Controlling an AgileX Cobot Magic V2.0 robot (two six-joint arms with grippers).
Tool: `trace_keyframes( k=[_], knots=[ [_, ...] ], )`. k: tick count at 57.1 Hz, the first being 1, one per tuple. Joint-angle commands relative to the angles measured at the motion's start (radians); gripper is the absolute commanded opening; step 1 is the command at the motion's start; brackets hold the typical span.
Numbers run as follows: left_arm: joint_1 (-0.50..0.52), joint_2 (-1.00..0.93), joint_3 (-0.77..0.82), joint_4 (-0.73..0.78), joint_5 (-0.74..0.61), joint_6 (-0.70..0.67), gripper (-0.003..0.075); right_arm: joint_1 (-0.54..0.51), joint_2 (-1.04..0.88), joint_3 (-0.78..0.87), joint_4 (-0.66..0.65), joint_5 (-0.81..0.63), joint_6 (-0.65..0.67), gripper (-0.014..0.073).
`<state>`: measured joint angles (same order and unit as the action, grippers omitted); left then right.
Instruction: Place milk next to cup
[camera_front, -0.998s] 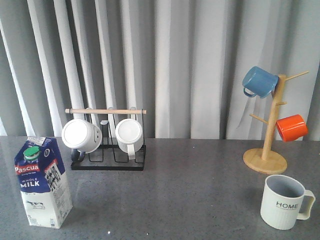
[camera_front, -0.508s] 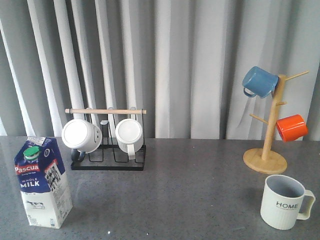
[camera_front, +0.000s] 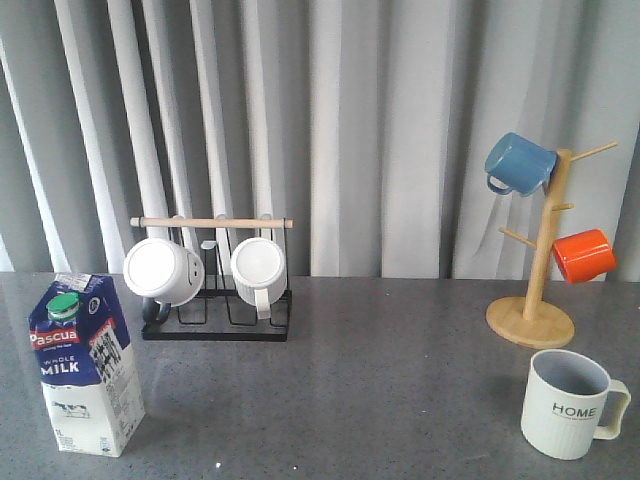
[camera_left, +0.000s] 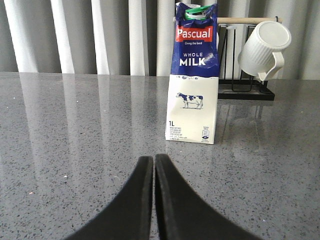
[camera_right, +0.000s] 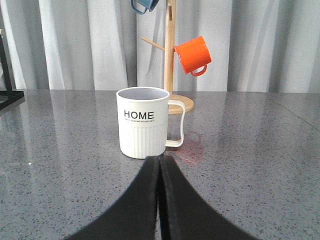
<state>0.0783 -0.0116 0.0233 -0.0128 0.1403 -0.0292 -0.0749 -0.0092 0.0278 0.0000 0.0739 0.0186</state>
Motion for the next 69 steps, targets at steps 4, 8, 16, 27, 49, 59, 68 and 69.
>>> trace_keyframes(
  k=[4, 8, 16, 27, 49, 59, 68, 69],
  knots=[
    [0.001, -0.013, -0.021, -0.003, -0.07, -0.011, 0.0003, 0.0, -0.016, 0.009, -0.007, -0.074, -0.001, -0.0008],
    [0.001, -0.013, -0.021, -0.003, -0.07, -0.011, 0.0003, 0.0, -0.016, 0.008, -0.008, -0.082, -0.001, -0.0008],
    [0.001, -0.013, -0.021, -0.003, -0.07, -0.011, 0.0003, 0.0, -0.016, 0.008, -0.008, -0.088, -0.001, -0.0008],
    [0.001, -0.013, -0.026, 0.045, -0.14, 0.022, 0.0003, 0.0, -0.016, -0.023, 0.02, -0.259, 0.012, -0.0008],
    [0.001, 0.322, -0.483, -0.071, -0.193, -0.221, 0.0003, 0.002, 0.379, -0.359, 0.017, -0.414, -0.045, -0.0008],
    [-0.001, 0.644, -0.689, -0.071, -0.14, -0.138, 0.0003, 0.003, 0.704, -0.53, 0.019, -0.224, -0.041, -0.0008],
    [-0.002, 0.837, -0.758, -0.074, -0.195, -0.089, 0.0003, 0.0, 0.83, -0.576, 0.022, -0.212, -0.043, -0.0008],
    [-0.002, 0.852, -0.759, -0.074, -0.215, -0.09, 0.0003, 0.0, 0.84, -0.576, 0.023, -0.219, -0.043, -0.0008]
  ],
)
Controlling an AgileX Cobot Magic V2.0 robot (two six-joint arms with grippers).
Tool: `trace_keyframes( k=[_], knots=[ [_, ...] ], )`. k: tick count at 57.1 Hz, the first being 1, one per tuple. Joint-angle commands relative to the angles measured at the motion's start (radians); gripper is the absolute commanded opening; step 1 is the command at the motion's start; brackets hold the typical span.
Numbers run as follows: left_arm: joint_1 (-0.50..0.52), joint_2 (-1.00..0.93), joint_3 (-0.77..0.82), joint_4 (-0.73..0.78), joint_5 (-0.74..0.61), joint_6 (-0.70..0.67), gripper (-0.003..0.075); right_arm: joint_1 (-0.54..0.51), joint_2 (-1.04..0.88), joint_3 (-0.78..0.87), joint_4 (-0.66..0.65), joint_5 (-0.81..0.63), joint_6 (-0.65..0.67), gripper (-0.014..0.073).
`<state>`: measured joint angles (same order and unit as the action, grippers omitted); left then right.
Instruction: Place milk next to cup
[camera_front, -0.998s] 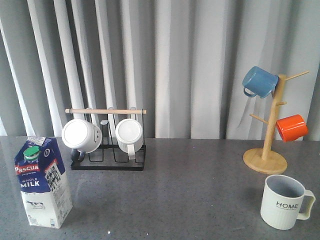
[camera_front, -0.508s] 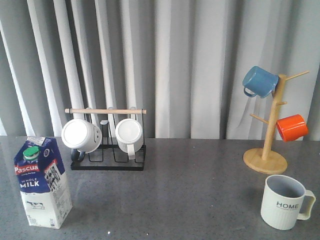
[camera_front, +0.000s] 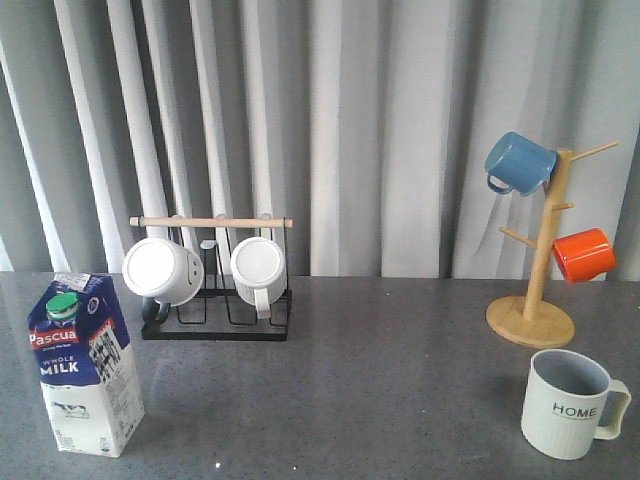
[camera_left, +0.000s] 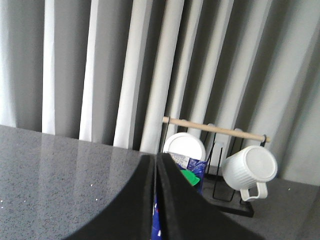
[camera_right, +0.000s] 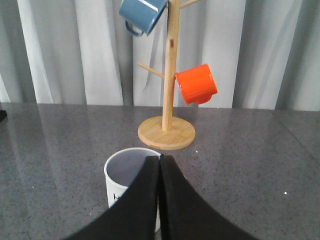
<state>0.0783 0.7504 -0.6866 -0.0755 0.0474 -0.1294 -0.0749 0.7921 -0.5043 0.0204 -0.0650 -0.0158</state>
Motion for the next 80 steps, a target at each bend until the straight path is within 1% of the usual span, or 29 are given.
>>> trace_keyframes(
  k=[1, 6, 10, 14, 17, 20, 22, 25, 29, 35, 38, 41, 43, 46, 51, 61, 70, 77, 80],
  knots=[
    [-0.003, 0.111, -0.049, -0.011, -0.134, 0.006, 0.0003, 0.0, 0.047, -0.044, 0.003, -0.084, -0.009, -0.0008],
    [-0.003, 0.189, -0.05, -0.012, -0.177, 0.003, 0.0003, 0.0, 0.06, -0.044, 0.003, -0.083, -0.009, -0.0008],
    [-0.003, 0.222, -0.054, -0.012, -0.18, 0.003, 0.0003, 0.0, 0.06, -0.044, 0.002, -0.087, -0.011, -0.0007],
    [-0.003, 0.242, -0.067, -0.012, -0.164, 0.003, 0.0006, 0.0, 0.06, -0.045, -0.002, -0.111, -0.05, 0.0],
    [-0.003, 0.249, -0.089, -0.012, -0.144, 0.003, 0.0018, 0.0, 0.06, -0.046, -0.001, -0.124, -0.078, 0.0022],
    [-0.003, 0.252, -0.121, -0.012, -0.108, 0.003, 0.0045, 0.0, 0.062, -0.057, 0.008, -0.116, -0.108, 0.0064],
    [-0.003, 0.252, -0.144, -0.012, -0.079, 0.004, 0.0071, 0.0, 0.067, -0.067, 0.02, -0.109, -0.118, 0.0102],
    [-0.004, 0.252, -0.186, -0.012, -0.03, 0.009, 0.0127, 0.0, 0.082, -0.087, 0.037, -0.102, -0.118, 0.0183],
    [-0.004, 0.252, -0.232, -0.011, -0.001, 0.029, 0.0235, 0.0, 0.112, -0.114, 0.062, -0.106, -0.117, 0.0314],
    [-0.014, 0.252, -0.264, -0.011, 0.006, 0.063, 0.0408, 0.0, 0.141, -0.133, 0.126, -0.111, -0.117, 0.0545],
    [-0.014, 0.252, -0.264, -0.011, 0.004, 0.066, 0.0489, 0.0, 0.148, -0.134, 0.147, -0.112, -0.117, 0.0635],
    [-0.014, 0.252, -0.264, -0.011, 0.005, 0.065, 0.0552, 0.0, 0.154, -0.134, 0.149, -0.112, -0.117, 0.0699],
    [-0.014, 0.252, -0.263, -0.011, 0.001, 0.065, 0.0581, 0.0, 0.158, -0.134, 0.149, -0.114, -0.117, 0.0725],
    [-0.014, 0.252, -0.263, -0.013, 0.003, 0.058, 0.0613, 0.0, 0.162, -0.134, 0.149, -0.116, -0.118, 0.0729],
    [-0.014, 0.251, -0.263, -0.012, 0.003, 0.057, 0.0621, 0.001, 0.162, -0.134, 0.153, -0.128, -0.116, 0.0723],
    [-0.011, 0.251, -0.263, -0.012, 0.004, 0.057, 0.0583, 0.002, 0.162, -0.134, 0.156, -0.153, -0.113, 0.0699],
    [-0.011, 0.251, -0.263, -0.012, 0.005, 0.057, 0.0547, 0.002, 0.162, -0.134, 0.156, -0.175, -0.113, 0.0645],
    [-0.011, 0.251, -0.263, -0.012, 0.005, 0.057, 0.0533, 0.001, 0.162, -0.132, 0.151, -0.123, -0.117, 0.0595],
    [-0.011, 0.251, -0.263, -0.012, 0.005, 0.057, 0.0533, -0.019, 0.177, -0.12, 0.101, -0.118, -0.117, 0.0575]
  ],
)
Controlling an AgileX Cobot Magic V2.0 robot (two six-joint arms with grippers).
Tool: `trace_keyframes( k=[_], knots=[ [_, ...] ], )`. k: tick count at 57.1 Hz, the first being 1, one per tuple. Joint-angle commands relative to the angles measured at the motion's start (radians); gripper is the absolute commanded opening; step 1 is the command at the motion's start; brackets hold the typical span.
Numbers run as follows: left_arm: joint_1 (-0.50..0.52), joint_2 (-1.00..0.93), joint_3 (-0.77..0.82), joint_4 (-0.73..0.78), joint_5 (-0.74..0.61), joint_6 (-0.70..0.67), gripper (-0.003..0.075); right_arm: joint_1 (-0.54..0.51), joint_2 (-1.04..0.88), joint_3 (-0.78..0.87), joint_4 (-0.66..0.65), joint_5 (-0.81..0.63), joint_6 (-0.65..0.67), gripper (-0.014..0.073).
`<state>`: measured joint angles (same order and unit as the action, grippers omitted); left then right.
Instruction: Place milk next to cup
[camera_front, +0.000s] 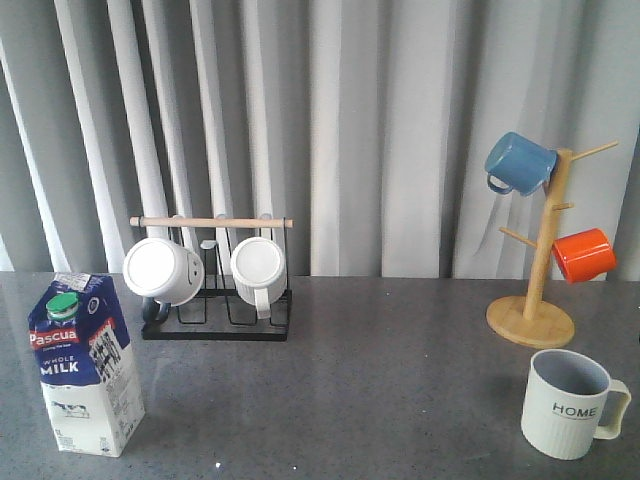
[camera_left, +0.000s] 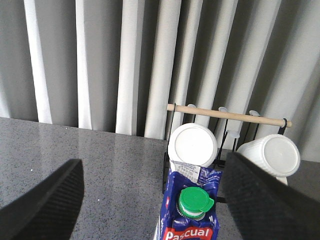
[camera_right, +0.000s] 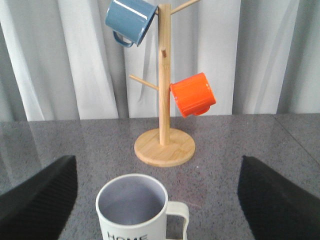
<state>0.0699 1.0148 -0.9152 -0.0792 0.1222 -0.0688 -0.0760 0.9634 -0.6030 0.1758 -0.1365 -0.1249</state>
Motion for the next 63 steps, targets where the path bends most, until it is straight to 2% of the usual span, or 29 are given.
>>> trace_keyframes(
  k=[1, 4, 15, 24, 39, 51, 63],
  knots=[
    [-0.002, -0.014, -0.035, -0.008, -0.07, -0.004, 0.0533, -0.03, 0.014, -0.011, -0.073, -0.057, -0.008, 0.0568],
    [-0.002, -0.014, -0.035, -0.008, -0.07, -0.004, 0.0533, -0.057, 0.046, 0.028, -0.133, -0.121, 0.002, 0.0549],
    [-0.002, -0.014, -0.035, -0.008, -0.07, -0.004, 0.0533, -0.125, 0.198, 0.166, -0.187, -0.44, 0.048, 0.0523],
    [-0.002, -0.014, -0.035, -0.008, -0.07, -0.004, 0.0533, -0.167, 0.334, 0.192, -0.244, -0.541, 0.05, 0.0523],
    [-0.002, -0.014, -0.035, -0.008, -0.07, -0.003, 0.0533, -0.178, 0.5, 0.192, -0.248, -0.797, 0.052, 0.0523],
    [-0.002, -0.014, -0.035, -0.008, -0.07, -0.003, 0.0533, -0.188, 0.616, 0.19, -0.232, -0.867, 0.052, 0.0523],
    [-0.002, -0.014, -0.035, -0.008, -0.07, -0.003, 0.0533, -0.188, 0.686, 0.143, -0.233, -0.874, 0.052, 0.0523]
  ],
)
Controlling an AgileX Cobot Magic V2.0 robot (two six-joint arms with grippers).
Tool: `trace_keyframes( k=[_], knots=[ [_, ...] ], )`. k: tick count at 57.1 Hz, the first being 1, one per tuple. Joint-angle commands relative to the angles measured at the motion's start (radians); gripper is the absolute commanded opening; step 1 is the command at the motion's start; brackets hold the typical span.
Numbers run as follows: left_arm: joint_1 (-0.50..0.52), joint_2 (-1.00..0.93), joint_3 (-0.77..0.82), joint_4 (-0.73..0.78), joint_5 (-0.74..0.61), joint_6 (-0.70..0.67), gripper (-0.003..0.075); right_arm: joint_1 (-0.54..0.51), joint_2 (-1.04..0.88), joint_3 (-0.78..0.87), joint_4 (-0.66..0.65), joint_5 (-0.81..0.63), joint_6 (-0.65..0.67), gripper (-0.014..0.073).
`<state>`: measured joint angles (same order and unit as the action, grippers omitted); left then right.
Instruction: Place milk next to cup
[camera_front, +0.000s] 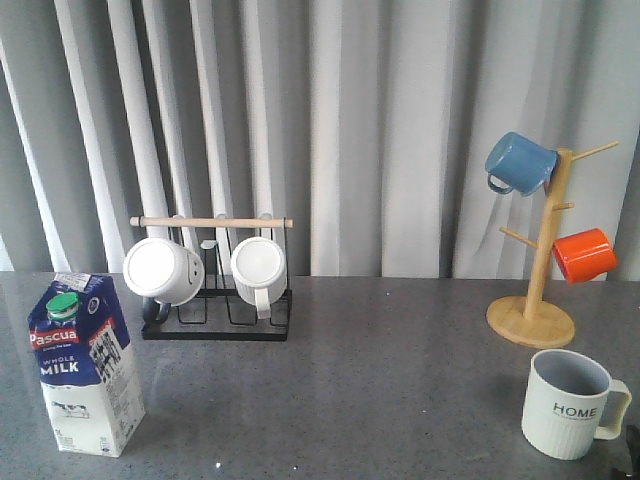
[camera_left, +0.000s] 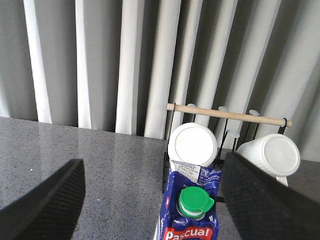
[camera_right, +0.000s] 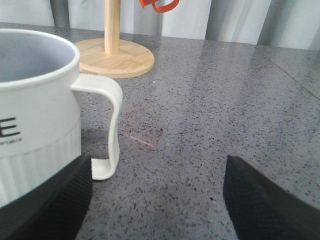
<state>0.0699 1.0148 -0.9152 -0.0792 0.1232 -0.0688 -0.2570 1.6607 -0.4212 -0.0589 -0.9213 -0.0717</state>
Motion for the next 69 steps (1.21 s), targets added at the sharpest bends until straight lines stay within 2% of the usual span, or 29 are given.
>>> trace_keyframes(
  k=[1, 12, 25, 61, 69],
  knots=[
    [-0.002, -0.014, -0.035, -0.008, -0.071, -0.003, 0.0533, -0.007, -0.008, -0.043, 0.001, -0.089, -0.001, 0.0523],
    [-0.002, -0.014, -0.035, -0.008, -0.071, -0.003, 0.0533, -0.007, 0.023, -0.08, -0.016, -0.083, 0.01, 0.0523],
    [-0.002, -0.014, -0.035, -0.008, -0.071, -0.003, 0.0533, -0.007, 0.057, -0.116, -0.032, -0.081, 0.082, 0.0523],
    [-0.002, -0.014, -0.035, -0.008, -0.071, -0.003, 0.0533, -0.007, 0.165, -0.193, -0.05, -0.073, 0.093, 0.0523],
    [-0.002, -0.014, -0.035, -0.008, -0.071, -0.003, 0.0533, -0.007, 0.187, -0.209, -0.059, -0.078, 0.099, 0.0484]
  ],
)
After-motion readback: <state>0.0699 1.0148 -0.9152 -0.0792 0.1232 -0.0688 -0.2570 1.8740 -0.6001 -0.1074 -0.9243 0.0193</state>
